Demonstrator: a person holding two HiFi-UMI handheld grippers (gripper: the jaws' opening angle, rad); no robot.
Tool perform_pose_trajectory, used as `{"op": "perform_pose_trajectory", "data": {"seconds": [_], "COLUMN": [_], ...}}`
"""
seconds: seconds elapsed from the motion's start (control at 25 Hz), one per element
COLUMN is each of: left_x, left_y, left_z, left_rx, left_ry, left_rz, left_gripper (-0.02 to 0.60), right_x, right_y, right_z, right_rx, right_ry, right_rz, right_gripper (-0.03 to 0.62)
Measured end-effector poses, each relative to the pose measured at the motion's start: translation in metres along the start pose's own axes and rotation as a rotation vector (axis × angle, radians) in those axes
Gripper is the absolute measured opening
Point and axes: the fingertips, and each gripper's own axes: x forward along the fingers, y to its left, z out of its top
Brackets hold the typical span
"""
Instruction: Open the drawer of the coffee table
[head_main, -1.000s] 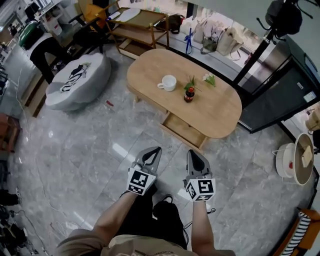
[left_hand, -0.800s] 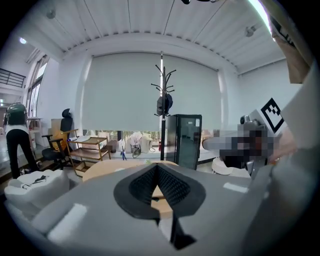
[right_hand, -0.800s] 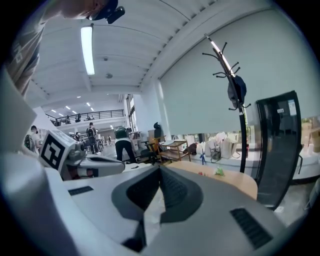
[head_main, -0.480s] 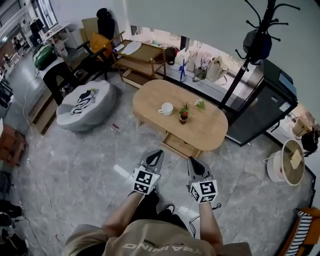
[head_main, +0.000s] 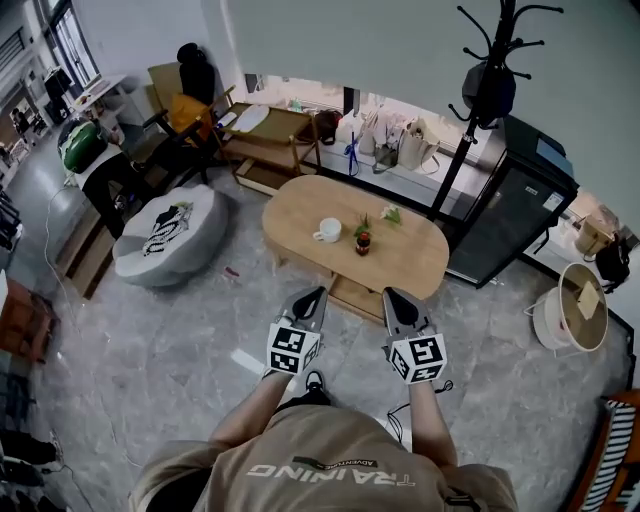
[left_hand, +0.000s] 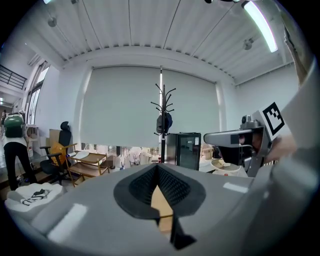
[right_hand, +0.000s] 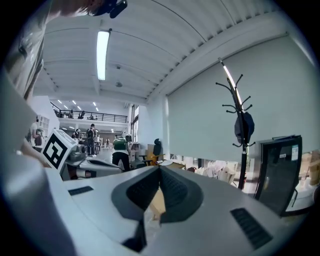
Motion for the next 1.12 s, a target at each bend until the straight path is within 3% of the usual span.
{"op": "perform_pose_trajectory", "data": {"seconds": [0.48, 0.64, 0.84, 1.12], "left_x": [0.062, 0.081, 0.091, 0.090], "left_y": [0.061, 0.073, 0.094, 0.083], "left_z": [0.019, 0.035, 0.050, 0.059], "left_rx": [0.012, 0.030, 0.043, 0.018], "left_ry": [0.016, -0.001, -0.021, -0.027], "left_rz": [-0.089, -0.114, -0.091, -0.060], "left_gripper": [-0.009, -0.009, -0.009, -0.009], "right_x": [0.068, 0.088, 0.110, 0.109], "right_y": [-0.029, -0.035, -0.038, -0.049], "right_z": [0.018, 0.020, 0.034, 0.052], "right_rx": [-0.012, -0.003, -0.003, 0.006], "right_ry": [-0.024, -0.011, -0.040, -0.063], "right_rz": [-0.106, -0.091, -0.084, -0.032], "right_gripper": [0.006, 0.006, 0.006, 0.006]}}
